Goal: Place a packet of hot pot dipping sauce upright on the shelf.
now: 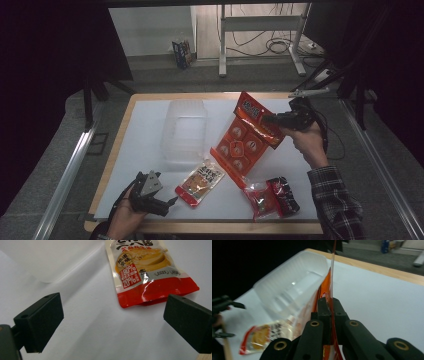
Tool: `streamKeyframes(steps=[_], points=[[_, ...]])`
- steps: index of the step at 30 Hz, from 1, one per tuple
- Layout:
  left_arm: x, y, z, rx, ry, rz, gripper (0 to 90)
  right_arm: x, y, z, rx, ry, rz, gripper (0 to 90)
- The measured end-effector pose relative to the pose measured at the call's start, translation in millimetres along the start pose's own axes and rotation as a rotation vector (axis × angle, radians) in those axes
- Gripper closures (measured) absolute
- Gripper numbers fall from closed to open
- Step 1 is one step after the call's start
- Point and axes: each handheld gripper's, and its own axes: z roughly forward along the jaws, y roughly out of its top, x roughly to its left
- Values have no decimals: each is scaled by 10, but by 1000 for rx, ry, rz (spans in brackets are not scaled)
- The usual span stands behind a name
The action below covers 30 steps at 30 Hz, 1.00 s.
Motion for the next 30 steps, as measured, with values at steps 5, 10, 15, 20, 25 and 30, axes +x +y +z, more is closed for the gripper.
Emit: streamKeyframes(steps=[5, 10, 15, 20, 25, 30], points=[[-2, 2, -1, 1, 1, 3, 27, 106, 88, 10, -12, 35, -8, 873], [-2, 3, -4, -2, 0, 4, 27, 344, 278, 72, -15, 61, -56, 874], [-3, 5, -8, -4, 2, 9, 27, 525, 411, 130, -17, 64, -100, 876], [-4, 6, -9, -6, 2, 10, 26, 638, 529, 189, -24, 45, -131, 875], [1, 7, -14, -10, 2, 7, 26, 614, 635, 215, -54, 11, -110, 875], [7, 7, -21, -17, 1, -1, 26, 591, 683, 263, -73, 20, -91, 875]])
